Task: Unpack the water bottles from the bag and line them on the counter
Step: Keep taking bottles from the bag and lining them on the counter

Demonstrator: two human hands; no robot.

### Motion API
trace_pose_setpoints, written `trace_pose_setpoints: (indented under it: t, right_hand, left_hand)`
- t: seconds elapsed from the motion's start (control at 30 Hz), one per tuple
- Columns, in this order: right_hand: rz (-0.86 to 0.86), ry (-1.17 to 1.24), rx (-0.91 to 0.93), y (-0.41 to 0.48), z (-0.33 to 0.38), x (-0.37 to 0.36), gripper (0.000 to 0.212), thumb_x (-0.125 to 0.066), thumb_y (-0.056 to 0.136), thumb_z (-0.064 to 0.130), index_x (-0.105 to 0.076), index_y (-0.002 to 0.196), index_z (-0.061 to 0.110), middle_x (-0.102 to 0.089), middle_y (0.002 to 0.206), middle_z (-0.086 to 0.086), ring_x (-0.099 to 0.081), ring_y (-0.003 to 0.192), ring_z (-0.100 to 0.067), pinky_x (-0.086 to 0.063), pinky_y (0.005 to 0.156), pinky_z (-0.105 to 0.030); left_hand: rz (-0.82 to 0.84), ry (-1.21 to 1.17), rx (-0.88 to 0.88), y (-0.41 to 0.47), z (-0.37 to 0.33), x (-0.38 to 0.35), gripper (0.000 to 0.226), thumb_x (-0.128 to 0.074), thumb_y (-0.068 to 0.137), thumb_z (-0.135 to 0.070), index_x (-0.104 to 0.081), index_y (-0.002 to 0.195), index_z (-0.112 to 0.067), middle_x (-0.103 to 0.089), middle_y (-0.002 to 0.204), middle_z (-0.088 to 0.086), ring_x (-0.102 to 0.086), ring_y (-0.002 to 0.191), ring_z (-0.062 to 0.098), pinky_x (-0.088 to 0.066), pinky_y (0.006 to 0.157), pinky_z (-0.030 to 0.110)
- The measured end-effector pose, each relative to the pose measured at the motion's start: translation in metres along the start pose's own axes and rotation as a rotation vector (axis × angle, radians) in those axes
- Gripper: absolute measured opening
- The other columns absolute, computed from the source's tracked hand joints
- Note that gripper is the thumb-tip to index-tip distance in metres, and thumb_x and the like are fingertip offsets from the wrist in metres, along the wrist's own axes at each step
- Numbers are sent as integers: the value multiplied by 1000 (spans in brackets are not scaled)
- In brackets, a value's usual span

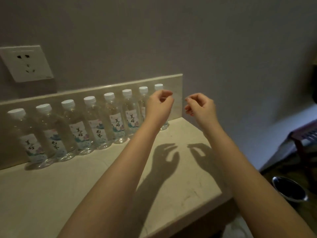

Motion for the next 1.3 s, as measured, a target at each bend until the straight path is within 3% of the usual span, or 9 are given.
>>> trace_pose_setpoints:
  t: [0.27,0.47,0.57,0.7,0.83,0.93,1.0,1.1,1.3]
  right_hand:
    - [-300,-257,-88,-92,-8,173,18,-58,89,20,-59,75,31,-65,75,0,-64,70,-14,-51,60,-19]
    - [-533,-393,-292,-187,-60,304,14,-60,84,21,-61,74,31,-65,75,1,-64,71,-15,-51,65,-26]
    - [-546,-455,-411,-229,-90,355,12,-61,84,22,-61,76,32,-66,76,2,-64,72,-14,-52,71,-32]
    - [-523,-474,-535,-279,-127,427,16,-60,87,21,-60,75,31,-64,70,5,-60,56,2,-45,53,-13]
    - [-440,-497,-661,-314,-160,519,10,-60,87,24,-60,79,30,-66,76,0,-64,71,-14,-52,67,-26]
    - [-393,-526,-728,-326,-177,600,3,-59,87,23,-62,87,24,-68,80,-8,-64,74,-19,-53,75,-35]
    - [-369,-537,-760,-333,-187,650,4,-59,87,23,-63,89,21,-69,85,-13,-62,69,-15,-53,71,-29]
    - [-338,-542,-809,-335,-200,715,4,-59,88,24,-62,89,23,-70,86,-9,-63,68,-12,-49,62,-19]
    - [-295,-572,-873,-309,-255,837,8,-58,89,26,-63,94,22,-68,83,-1,-66,76,-15,-52,68,-25]
  left_hand:
    - [305,-216,-63,-105,-27,-148,17,-55,87,-4,-66,98,-8,-66,95,2,-61,89,12,-47,78,21]
    - [618,-186,-63,-205,-9,-265,17,-56,88,-8,-66,102,-11,-64,98,-2,-58,87,6,-42,70,5]
    - [776,-106,-8,-250,18,-323,18,-55,88,-8,-65,103,-13,-64,102,-1,-57,87,4,-43,70,5]
    - [957,34,48,-310,51,-399,25,-56,87,-10,-65,109,-12,-64,106,1,-60,94,13,-49,82,25]
    - [1115,142,59,-371,59,-488,25,-57,88,-12,-64,112,-13,-63,109,1,-57,96,11,-44,79,22]
    - [1186,205,51,-415,46,-561,25,-56,90,-16,-63,114,-14,-62,106,-2,-57,94,10,-41,71,15]
    - [1221,224,49,-440,34,-607,25,-55,90,-16,-63,114,-14,-61,104,-2,-56,90,8,-40,66,13]
    - [1238,223,85,-467,21,-669,25,-56,90,-16,-63,114,-12,-63,106,1,-57,92,11,-42,67,16]
    - [1236,231,101,-496,23,-805,23,-56,90,-15,-63,112,-11,-63,104,1,-57,91,12,-41,69,17]
Point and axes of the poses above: each hand's wrist, its own y-axis towards the middle knuckle, its own x-axis out of the back of the hand, z = x × y, the point moved 10 cm from there along y, towards the middle knuckle
